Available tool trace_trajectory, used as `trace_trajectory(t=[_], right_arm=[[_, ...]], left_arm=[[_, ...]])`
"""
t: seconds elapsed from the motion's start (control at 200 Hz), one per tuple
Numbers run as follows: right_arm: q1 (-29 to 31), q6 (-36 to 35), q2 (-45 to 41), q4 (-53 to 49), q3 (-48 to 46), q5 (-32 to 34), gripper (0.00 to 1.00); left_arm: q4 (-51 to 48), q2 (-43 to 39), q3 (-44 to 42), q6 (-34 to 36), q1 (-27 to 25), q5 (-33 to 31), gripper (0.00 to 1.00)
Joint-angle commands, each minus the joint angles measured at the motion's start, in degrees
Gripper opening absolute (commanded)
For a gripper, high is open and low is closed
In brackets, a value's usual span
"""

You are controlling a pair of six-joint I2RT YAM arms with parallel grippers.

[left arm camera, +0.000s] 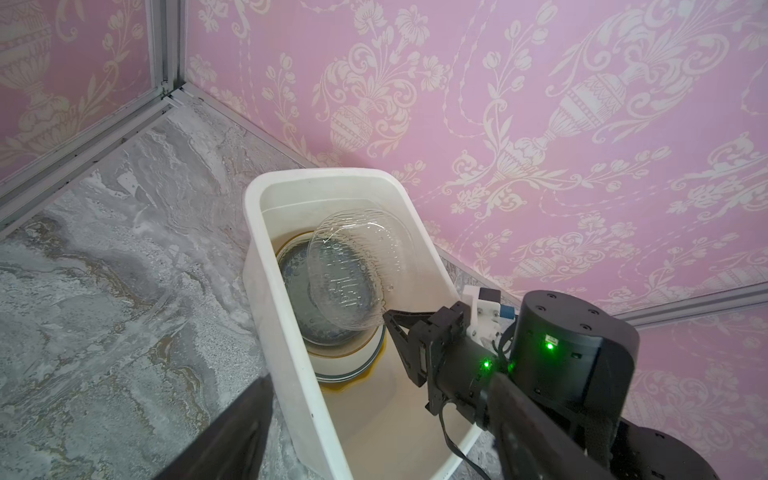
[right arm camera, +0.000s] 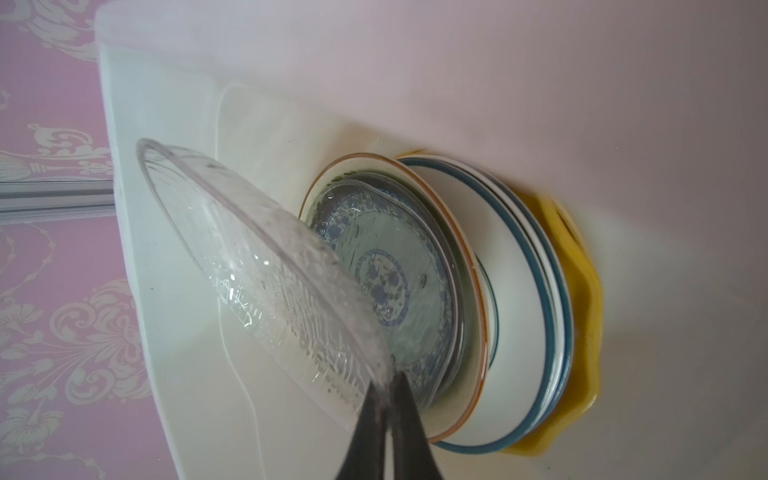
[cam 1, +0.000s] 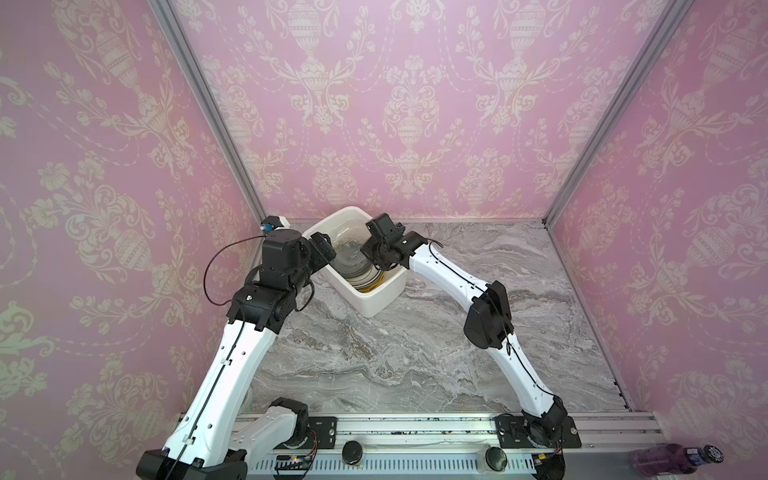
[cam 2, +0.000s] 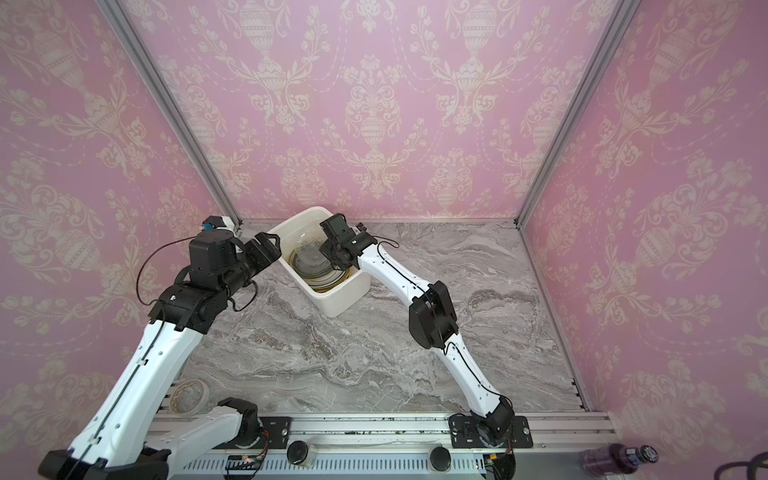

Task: Place the plates into the plastic bin on the countertop
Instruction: 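Lower the glass plate into the bin onto the stack with the right gripper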

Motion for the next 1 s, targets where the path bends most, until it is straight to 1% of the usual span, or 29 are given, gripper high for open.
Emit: trace_trajectory(t=[0.0,0.265,0.395,0.715,0.811,0.991], right_arm=[[0.4,0.9,2.6,0.0,1.8,-1.4,0.00],[0.4,0.4,3.7,0.6,3.0,-1.5,0.00],[0.5,-2.8,4.5,1.6,4.3,-2.2,0.00],[0.9,-3.2,6.1,5.1,4.7,-6.4,0.00],[1.2,-3.3,5.1,4.9,3.5,-6.5,0.00],[1.4,-2.3,1.4,7.3,-1.7,-5.0,0.00]], left_arm=[[-1.8,0.0,2.0,2.0,0.6,-1.5,0.83],[-2.3,-0.3,2.3,2.3,1.5,-1.4,0.83],[-2.4,-0.3,2.5,2.3,1.6,-1.4,0.83],[-4.2,-1.3,2.7,3.3,2.5,-1.4,0.84],[-4.2,-1.2,2.7,3.3,2.7,-1.4,0.84],[-4.0,-1.1,2.7,3.1,2.7,-1.0,0.84]])
